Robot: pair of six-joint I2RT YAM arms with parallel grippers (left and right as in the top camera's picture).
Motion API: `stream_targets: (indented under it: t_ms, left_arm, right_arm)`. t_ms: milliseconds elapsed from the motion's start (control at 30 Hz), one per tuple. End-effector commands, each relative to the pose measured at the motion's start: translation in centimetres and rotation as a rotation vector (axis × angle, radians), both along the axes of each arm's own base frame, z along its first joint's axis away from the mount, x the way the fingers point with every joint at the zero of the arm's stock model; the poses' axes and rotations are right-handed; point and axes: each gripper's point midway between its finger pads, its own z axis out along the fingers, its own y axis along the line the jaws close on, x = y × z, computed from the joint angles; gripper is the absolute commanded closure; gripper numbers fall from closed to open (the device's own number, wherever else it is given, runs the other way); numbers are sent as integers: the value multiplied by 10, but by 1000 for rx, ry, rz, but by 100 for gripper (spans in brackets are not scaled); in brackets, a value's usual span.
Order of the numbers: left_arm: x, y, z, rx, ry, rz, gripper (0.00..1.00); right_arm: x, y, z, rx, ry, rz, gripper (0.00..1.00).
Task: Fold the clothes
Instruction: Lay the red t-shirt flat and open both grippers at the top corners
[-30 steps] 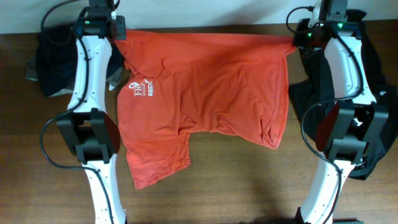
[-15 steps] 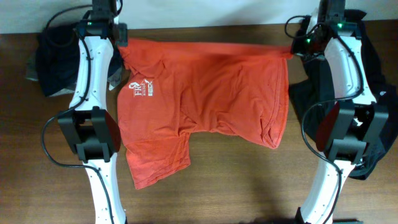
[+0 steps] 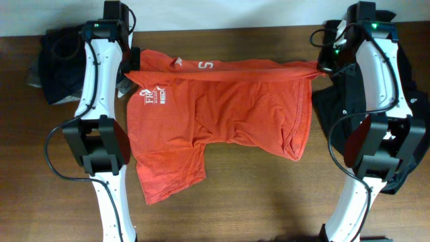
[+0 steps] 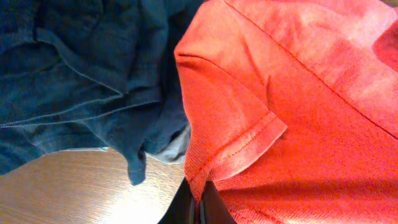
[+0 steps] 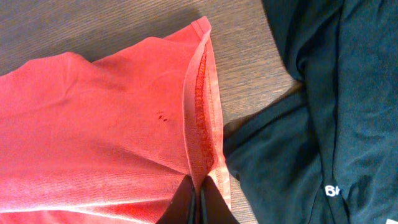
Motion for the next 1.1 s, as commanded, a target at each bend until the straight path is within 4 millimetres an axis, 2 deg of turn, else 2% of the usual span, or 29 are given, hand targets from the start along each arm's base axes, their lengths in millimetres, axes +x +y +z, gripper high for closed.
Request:
stream_targets:
  t_ms: [0, 167, 267, 400, 433, 467, 500, 533, 567, 600, 667, 800, 867, 933, 1000, 1067]
  left_arm:
    - [1, -6, 12, -51, -28, 2, 99]
    - [1, -9, 4, -66, -12, -3, 99]
    - [0, -10, -7, -72, 14, -4, 99]
    - [-4, -10, -20, -72, 54, -3, 99]
    - [-6, -10, -23, -72, 65, -3, 94]
    - [-7, -10, -26, -72, 75, -2, 84]
    - [-8, -10, -27, -72, 83, -2, 78]
    - [-9, -10, -29, -73, 89, -2, 71]
    - [-11, -11, -29, -75, 95, -3, 59]
    - [-12, -11, -30, -78, 100, -3, 53]
    - [-13, -11, -30, -78, 106, -3, 49]
    - [-17, -11, -27, -78, 118, -3, 48]
    - [-18, -11, -21, -78, 114, -1, 48]
    - [-17, -10, -5, -79, 91, -1, 48]
    - [-15, -10, 22, -81, 37, -3, 48]
    - [-13, -13, 58, -98, -46, -11, 47]
  right_arm:
    - [-2, -8, 17, -25, -29, -19, 96]
    - [-1, -15, 8, -57, -15, -29, 96]
    - [1, -16, -1, -69, 0, -14, 96]
    - [0, -16, -4, -67, 8, -14, 96]
    - [0, -16, -4, -67, 9, -14, 96]
    - [-1, -16, -4, -67, 10, -14, 91]
    - [-1, -16, -4, -67, 13, -14, 87]
    - [-2, -16, -4, -66, 17, -13, 81]
    - [-4, -15, -5, -65, 25, -13, 72]
    - [-6, -15, -6, -63, 35, -13, 64]
    - [-12, -14, -7, -59, 59, -12, 56]
    - [-24, -11, -10, -41, 107, -10, 54]
    - [-28, -5, -7, -12, 116, -2, 54]
    - [-31, -1, 2, 11, 109, 3, 54]
    - [-33, 2, 19, 23, 83, 7, 54]
    - [-37, 5, 42, 27, 44, 11, 54]
